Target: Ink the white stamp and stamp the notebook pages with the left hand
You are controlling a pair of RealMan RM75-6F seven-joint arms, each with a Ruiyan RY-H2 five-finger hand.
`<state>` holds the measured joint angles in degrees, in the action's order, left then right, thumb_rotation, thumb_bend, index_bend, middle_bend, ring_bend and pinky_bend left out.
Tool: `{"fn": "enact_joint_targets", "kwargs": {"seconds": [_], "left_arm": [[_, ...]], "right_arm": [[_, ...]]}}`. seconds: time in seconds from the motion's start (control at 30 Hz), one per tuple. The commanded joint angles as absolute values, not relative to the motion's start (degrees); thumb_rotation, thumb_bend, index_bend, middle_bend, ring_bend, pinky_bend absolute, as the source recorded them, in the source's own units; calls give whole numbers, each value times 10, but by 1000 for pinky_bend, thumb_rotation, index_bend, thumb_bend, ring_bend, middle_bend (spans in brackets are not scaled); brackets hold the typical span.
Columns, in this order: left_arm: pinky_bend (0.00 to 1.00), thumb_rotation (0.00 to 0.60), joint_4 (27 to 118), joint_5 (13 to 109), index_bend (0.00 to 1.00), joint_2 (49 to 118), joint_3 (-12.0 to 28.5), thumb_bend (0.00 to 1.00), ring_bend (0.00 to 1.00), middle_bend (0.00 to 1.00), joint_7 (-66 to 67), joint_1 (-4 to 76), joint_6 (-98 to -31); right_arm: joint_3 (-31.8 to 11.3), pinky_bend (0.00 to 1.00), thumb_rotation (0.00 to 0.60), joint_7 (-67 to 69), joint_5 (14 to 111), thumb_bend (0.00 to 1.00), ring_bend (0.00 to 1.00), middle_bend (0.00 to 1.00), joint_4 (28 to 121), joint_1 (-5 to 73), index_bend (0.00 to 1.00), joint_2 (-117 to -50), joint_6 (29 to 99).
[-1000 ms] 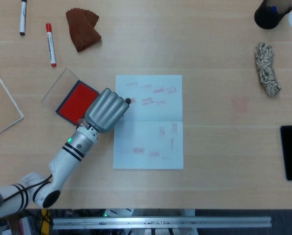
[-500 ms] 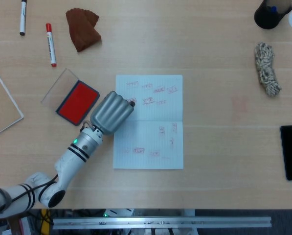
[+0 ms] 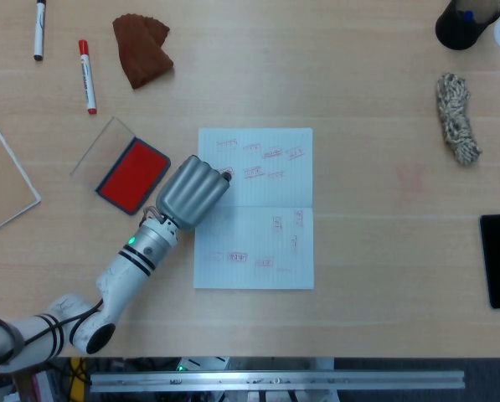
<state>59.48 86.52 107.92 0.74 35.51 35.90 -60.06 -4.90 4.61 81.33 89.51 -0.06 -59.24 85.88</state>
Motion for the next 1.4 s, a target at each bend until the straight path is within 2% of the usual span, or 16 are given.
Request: {"fn": "enact_joint_targets", "kwargs": {"seconds": [0.03,0.23,0.47,0.8,1.4], "left_arm": [[1000,600,597,863,591,1079,7,281,1000,1000,358,359,-598],[1000,600,618,872,591,1064,9,281,1000,1000,362,359,-616],[1000,600,691,887,590,1019,11,281,1000,1000,376,354,-648],[1000,600,761,894,589,990,-9,281,1000,1000,405,330,-669],[1000,600,735,910,589,1027,-32,281,1000,1000,430,304,-676]], "right_arm": [[-49,420,600,47,813,261,311,386,894,-1,325,-592,859],[-50,420,600,49,813,261,311,386,893,-2,325,-593,860],[-51,420,600,52,813,261,311,386,888,1,326,-595,856],[-51,420,600,59,815,261,311,386,883,2,325,-597,854],[-50,420,600,70,817,261,311,386,874,0,325,-598,854]]}}
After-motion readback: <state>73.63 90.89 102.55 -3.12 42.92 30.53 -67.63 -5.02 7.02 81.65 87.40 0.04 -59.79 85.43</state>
